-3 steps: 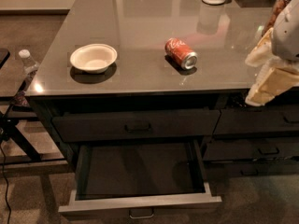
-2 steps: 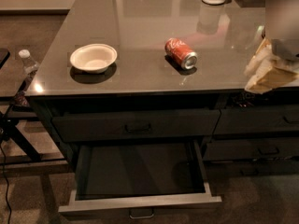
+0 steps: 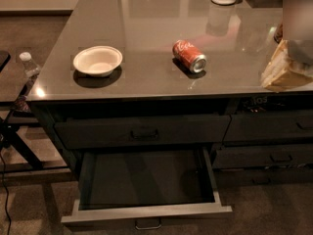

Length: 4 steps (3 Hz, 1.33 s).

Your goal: Close middle drawer

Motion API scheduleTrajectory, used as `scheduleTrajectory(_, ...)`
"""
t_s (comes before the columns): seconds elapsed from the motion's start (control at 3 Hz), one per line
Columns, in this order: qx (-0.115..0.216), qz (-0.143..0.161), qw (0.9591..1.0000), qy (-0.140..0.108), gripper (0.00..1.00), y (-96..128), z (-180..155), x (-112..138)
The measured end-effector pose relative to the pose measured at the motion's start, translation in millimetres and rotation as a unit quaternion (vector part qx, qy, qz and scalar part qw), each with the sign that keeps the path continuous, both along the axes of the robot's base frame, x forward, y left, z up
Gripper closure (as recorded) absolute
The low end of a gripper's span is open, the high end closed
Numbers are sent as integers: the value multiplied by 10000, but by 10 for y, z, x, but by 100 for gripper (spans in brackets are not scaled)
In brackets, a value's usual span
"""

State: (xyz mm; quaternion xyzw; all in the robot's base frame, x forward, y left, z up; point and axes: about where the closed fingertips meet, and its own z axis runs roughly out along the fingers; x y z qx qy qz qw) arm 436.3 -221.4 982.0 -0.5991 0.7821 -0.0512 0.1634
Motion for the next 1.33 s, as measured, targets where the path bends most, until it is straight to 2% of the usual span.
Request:
scheduleTrajectory(0.33, -145, -211, 9996, 113, 100, -139, -212, -238)
scheduleTrajectory(0.67, -189, -455, 9970, 605, 100, -304, -771, -606)
scheduleTrajectory(1.0, -132, -669, 9900, 1236, 100, -411, -1439, -957)
scheduleTrajectory(1.33, -157, -669, 9883, 1362, 100, -419, -1542, -1032)
